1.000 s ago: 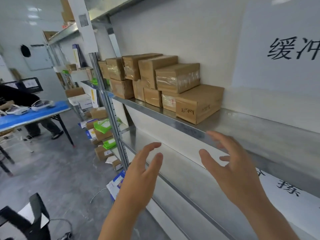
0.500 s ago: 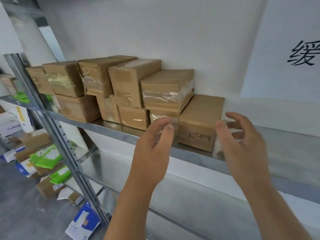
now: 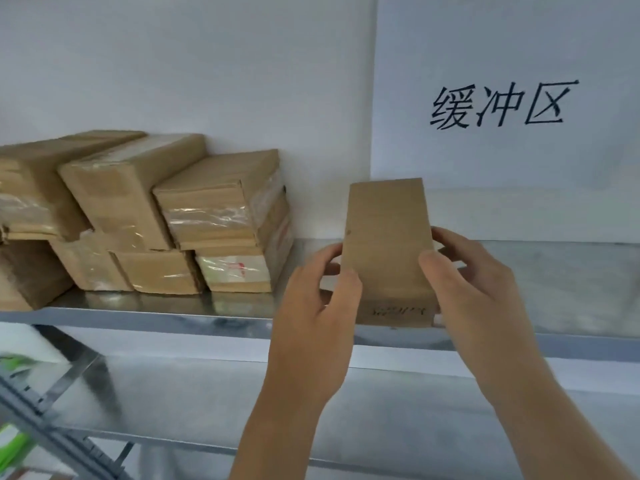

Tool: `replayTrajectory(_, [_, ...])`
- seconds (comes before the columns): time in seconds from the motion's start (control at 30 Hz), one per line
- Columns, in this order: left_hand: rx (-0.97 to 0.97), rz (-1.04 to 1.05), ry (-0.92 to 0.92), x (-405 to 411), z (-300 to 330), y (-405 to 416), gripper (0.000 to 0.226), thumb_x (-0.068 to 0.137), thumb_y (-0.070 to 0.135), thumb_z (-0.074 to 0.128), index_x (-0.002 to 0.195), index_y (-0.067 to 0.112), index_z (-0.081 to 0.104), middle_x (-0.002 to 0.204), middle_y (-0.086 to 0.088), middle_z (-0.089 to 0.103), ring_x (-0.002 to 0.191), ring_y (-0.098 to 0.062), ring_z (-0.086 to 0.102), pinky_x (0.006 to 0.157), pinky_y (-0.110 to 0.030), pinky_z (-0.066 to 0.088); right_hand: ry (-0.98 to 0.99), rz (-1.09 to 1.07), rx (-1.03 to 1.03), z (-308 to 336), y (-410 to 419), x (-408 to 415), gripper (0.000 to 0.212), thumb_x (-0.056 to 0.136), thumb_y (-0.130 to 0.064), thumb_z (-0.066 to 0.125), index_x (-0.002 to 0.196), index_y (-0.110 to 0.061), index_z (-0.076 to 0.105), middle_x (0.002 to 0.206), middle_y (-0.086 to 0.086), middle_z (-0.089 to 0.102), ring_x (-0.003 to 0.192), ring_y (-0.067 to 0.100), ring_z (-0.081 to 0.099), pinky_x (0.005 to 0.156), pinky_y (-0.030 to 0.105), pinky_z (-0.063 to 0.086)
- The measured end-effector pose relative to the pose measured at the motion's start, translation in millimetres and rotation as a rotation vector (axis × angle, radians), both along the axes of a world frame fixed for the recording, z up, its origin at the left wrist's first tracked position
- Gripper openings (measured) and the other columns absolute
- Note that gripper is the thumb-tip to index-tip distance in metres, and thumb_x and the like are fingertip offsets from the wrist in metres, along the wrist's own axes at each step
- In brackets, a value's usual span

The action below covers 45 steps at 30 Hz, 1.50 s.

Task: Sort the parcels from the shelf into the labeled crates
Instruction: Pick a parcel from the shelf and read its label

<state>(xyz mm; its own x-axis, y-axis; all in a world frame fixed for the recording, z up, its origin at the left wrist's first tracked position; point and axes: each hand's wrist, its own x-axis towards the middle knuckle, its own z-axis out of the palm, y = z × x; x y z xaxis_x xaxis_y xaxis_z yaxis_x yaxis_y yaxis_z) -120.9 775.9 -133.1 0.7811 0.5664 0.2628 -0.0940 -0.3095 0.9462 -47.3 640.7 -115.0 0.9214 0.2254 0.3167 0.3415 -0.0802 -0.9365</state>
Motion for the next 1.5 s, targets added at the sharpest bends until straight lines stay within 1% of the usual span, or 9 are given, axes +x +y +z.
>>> replayTrajectory(0.27, [0.11,-0.159,-0.003,29,16,-109,0.051,0.099,0.009,0.064,0.128,0.048,0.05,0.12,0.032,0.061,0.106,0.001,0.065,0.074,-0.008,0.056,-0.114,-0.003,-0.062,2,-132,12,0.056,0.09,-0.011,0.057,0.124,-0.056,0.052,0.106,-0.01,0.062,0.094,-0.004,0.062,0.064,0.007,0.049])
replayTrajectory(0.4, [0.0,-0.241,-0.033,45,21,-184,0.073,0.095,-0.012,0.053,0.118,0.057,0.054,0.102,0.017,0.07,0.094,-0.003,0.073,0.068,-0.023,0.063,-0.193,-0.078,-0.11,-2,-225,16,0.082,0.09,0.005,0.06,0.111,-0.072,0.044,0.097,-0.01,0.06,0.089,0.005,0.063,0.068,0.014,0.051])
replayTrajectory(0.5, [-0.156,-0.323,-0.063,56,26,-243,0.061,0.096,-0.017,0.037,0.121,0.032,0.065,0.103,-0.001,0.076,0.095,-0.016,0.077,0.085,-0.034,0.067,-0.199,-0.149,-0.111,-9,-293,21,0.09,0.09,0.01,0.058,0.102,-0.077,0.044,0.084,-0.008,0.056,0.082,0.015,0.058,0.068,0.017,0.05])
replayTrajectory(0.67, [-0.352,-0.524,-0.072,70,31,-340,0.047,0.11,0.029,0.043,0.076,0.027,0.076,0.085,0.006,0.079,0.079,-0.006,0.074,0.074,-0.03,0.058,-0.086,-0.115,0.217,-14,-399,16,0.051,0.094,0.02,0.037,0.1,-0.019,0.07,0.088,0.023,0.061,0.078,0.027,0.061,0.061,0.024,0.054])
replayTrajectory(0.77, [-0.179,-0.615,-0.051,80,30,-395,0.041,0.093,0.059,0.058,0.076,0.022,0.068,0.088,-0.002,0.079,0.081,-0.009,0.073,0.077,-0.03,0.053,0.014,-0.175,0.325,-15,-456,8,0.044,0.106,-0.002,0.037,0.08,-0.01,0.071,0.089,0.011,0.071,0.088,0.018,0.069,0.067,0.025,0.057])
replayTrajectory(0.93, [-0.075,-0.809,-0.078,98,13,-491,0.021,0.094,0.024,0.079,0.102,0.019,0.061,0.107,0.006,0.081,0.096,-0.012,0.079,0.068,-0.029,0.063,0.025,-0.425,0.263,-26,-534,-15,0.027,0.092,-0.027,0.067,0.106,-0.006,0.059,0.103,0.002,0.078,0.105,0.022,0.072,0.081,0.047,0.062])
replayTrajectory(1.03, [-0.143,-0.942,-0.088,105,3,-542,0.036,0.085,0.03,0.088,0.106,0.017,0.062,0.109,0.006,0.081,0.102,-0.013,0.078,0.066,-0.025,0.063,0.008,-0.561,0.271,-32,-578,-31,0.022,0.093,-0.017,0.07,0.11,-0.011,0.057,0.106,-0.003,0.077,0.108,0.013,0.072,0.074,0.028,0.062])
replayTrajectory(1.27, [-0.146,-1.194,-0.038,143,-40,-636,0.005,0.101,0.015,0.069,0.105,0.018,0.067,0.109,0.006,0.081,0.111,-0.018,0.076,0.073,-0.026,0.064,0.001,-0.855,0.236,-61,-648,-44,0.018,0.097,-0.027,0.064,0.112,-0.036,0.059,0.116,-0.01,0.074,0.112,0.011,0.071,0.081,0.035,0.064])
replayTrajectory(1.5, [-0.168,-1.368,-0.015,205,-78,-726,0.04,0.088,0.021,0.05,0.117,0.023,0.077,0.118,0.006,0.078,0.115,-0.014,0.073,0.091,-0.034,0.064,0.216,-1.065,-0.032,-75,-700,2,0.066,0.084,-0.047,0.077,0.123,-0.073,0.031,0.108,-0.038,0.063,0.099,-0.012,0.065,0.071,0.012,0.056])
